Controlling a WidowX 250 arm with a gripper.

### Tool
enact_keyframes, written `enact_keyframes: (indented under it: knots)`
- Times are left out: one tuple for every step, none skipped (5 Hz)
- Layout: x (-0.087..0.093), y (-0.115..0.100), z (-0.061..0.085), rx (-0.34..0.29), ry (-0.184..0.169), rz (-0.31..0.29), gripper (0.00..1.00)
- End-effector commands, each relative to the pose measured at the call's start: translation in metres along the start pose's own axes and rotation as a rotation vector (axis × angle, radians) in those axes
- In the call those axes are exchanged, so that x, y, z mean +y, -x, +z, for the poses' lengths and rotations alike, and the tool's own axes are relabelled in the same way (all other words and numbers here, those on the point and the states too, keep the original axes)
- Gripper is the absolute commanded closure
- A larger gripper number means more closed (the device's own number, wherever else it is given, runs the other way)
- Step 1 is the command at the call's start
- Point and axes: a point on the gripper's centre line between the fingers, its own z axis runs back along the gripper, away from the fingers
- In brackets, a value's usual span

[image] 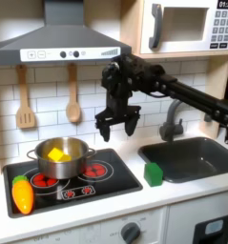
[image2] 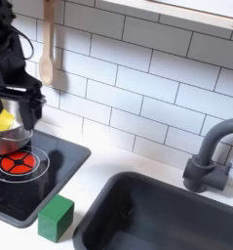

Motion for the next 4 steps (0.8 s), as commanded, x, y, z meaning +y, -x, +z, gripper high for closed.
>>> enact_keyframes:
  knots:
    - [-0.029,0.022,-0.005,0.012,0.015,-0.064,0.00]
    - [-0.039,0.032,-0.007,0.018,0.024,-0.110,0.00]
    - [-0.047,0.040,-0.013,0.031,0.027,-0.152,0.00]
    - [-0.051,0.047,-0.017,0.037,0.022,-0.174,0.00]
